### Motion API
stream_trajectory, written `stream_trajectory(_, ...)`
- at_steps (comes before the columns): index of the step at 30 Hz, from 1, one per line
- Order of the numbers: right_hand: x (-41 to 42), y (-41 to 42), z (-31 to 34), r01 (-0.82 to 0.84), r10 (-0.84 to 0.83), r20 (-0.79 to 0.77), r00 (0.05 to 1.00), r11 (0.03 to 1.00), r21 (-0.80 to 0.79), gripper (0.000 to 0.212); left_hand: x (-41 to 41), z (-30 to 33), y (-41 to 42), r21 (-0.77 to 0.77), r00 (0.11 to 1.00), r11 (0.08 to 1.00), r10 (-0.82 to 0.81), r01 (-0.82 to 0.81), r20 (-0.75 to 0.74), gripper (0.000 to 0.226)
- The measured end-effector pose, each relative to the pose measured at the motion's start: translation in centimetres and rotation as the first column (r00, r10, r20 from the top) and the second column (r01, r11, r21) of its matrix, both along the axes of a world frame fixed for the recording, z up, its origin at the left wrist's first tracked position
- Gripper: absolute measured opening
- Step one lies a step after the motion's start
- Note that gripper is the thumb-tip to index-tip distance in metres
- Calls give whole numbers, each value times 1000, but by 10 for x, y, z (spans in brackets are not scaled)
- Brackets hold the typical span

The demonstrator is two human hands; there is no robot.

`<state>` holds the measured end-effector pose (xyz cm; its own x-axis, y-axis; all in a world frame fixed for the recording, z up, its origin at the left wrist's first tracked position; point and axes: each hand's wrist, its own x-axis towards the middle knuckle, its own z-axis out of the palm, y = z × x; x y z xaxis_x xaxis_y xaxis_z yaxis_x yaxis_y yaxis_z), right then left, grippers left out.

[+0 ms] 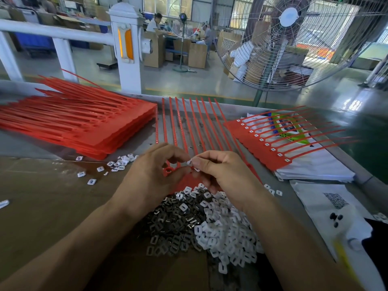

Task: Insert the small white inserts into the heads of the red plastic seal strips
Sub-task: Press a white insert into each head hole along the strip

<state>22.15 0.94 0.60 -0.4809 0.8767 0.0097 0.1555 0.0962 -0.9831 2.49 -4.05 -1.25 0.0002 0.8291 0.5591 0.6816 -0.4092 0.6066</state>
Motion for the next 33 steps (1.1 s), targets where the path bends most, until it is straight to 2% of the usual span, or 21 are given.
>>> stream_trajectory(9,-7,0,-2,-11,5,-94,996,998,-57,15,4,2,-2,39,996,996,81,-83,38,20)
stream_trajectory(15,-8,1,-2,-33,21,-143,989,996,-78,17,4,6,-4,63,993,992,113,-110,-42,21)
stream_trajectory(25,-8,1,-4,-7,2,-110,994,999,-47,13,4,9,-5,111,986,989,109,-96,-123,20)
stream_trajectory(30,-3,6,-7,142,-141,-58,988,990,11,15,-14,8,3,23,982,986,168,-167,-83,8)
stream_trajectory(33,0,10,-9,236,-236,-35,971,972,-10,16,-30,11,6,-131,962,957,244,-260,-124,4)
